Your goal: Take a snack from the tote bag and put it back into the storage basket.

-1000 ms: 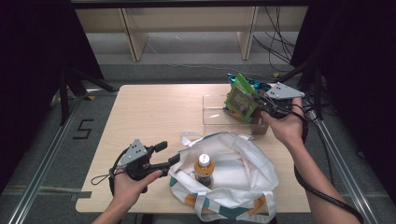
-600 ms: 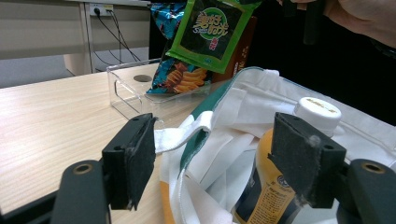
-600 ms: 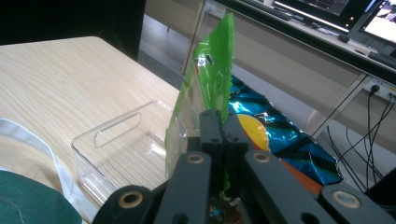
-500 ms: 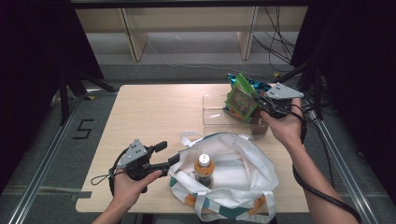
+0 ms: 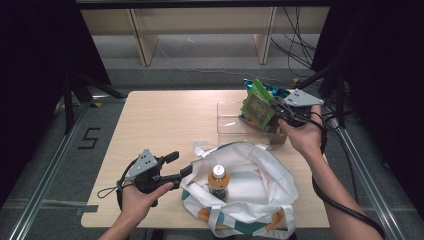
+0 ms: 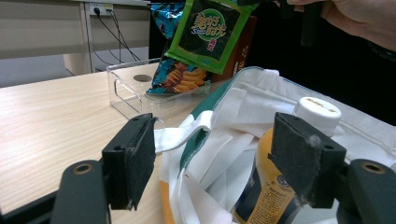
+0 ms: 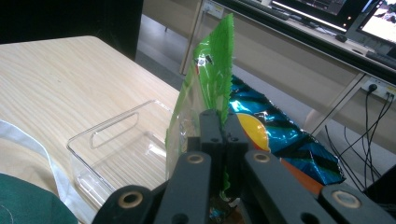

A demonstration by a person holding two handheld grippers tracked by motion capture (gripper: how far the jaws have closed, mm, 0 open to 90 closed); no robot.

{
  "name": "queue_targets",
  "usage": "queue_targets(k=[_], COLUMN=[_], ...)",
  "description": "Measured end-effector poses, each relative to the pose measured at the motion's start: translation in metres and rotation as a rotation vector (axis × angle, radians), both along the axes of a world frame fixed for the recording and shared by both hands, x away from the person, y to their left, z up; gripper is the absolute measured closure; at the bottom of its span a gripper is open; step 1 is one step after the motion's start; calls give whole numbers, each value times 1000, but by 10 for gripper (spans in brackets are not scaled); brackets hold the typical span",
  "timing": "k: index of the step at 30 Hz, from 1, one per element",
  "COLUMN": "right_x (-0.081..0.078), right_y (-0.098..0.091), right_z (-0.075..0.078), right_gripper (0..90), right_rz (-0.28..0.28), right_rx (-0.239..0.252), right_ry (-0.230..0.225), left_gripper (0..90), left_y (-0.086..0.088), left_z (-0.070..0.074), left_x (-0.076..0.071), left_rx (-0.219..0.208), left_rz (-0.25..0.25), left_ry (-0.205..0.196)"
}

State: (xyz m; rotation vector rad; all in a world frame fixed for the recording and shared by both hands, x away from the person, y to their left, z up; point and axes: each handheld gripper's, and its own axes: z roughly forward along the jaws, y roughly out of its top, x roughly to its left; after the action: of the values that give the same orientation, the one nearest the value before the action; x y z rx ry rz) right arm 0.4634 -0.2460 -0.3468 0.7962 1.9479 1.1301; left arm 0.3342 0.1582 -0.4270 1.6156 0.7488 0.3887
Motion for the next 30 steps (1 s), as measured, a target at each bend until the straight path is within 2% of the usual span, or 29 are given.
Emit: queue_targets(k=[2, 4, 6, 7, 8, 9, 12, 14, 16, 17, 19, 22, 28, 30], right_x=[0, -1, 1, 0, 0, 1, 0, 1, 0, 1, 2, 1, 4, 2], right_y=[0, 0, -1, -1, 0, -1, -1, -1, 0, 0, -1, 0, -1, 1], right_z=[-1, -2, -3, -4, -5, -5, -6, -6, -7, -7, -7, -8, -10, -10], right_gripper=[900, 900, 900, 900, 900, 900, 900, 900, 900, 900, 900, 900, 900, 900], right_rz=[-3, -1, -8, 1, -6, -10, -6, -19, -15, -19, -9, -7, -9, -18], right_rx=[0, 10, 6, 4, 13, 9, 14, 19, 27, 28, 9, 16, 5, 25], right_ry=[3, 25, -1, 18, 21, -1, 23, 5, 21, 12, -2, 23, -4, 29], left_gripper=[303, 303, 303, 303, 303, 303, 303, 303, 303, 303, 303, 303, 303, 303], left_y=[0, 0, 0, 0, -1, -1, -1, -1, -1, -1, -1, -1, -1, -1], left_z=[0, 0, 0, 0, 0, 0, -1, -1, 0, 0, -1, 0, 0, 0], left_x=[0, 0, 0, 0, 0, 0, 0, 0, 0, 0, 0, 0, 0, 0], left_rx=[-2, 0, 2, 2, 2, 2, 2, 1, 0, 2, 2, 2, 3, 3], left_rz=[1, 0, -1, -1, -1, -1, -1, -1, -1, -3, -2, -2, -2, -1], left_ry=[2, 1, 2, 2, 2, 3, 6, 6, 5, 2, 4, 3, 3, 3])
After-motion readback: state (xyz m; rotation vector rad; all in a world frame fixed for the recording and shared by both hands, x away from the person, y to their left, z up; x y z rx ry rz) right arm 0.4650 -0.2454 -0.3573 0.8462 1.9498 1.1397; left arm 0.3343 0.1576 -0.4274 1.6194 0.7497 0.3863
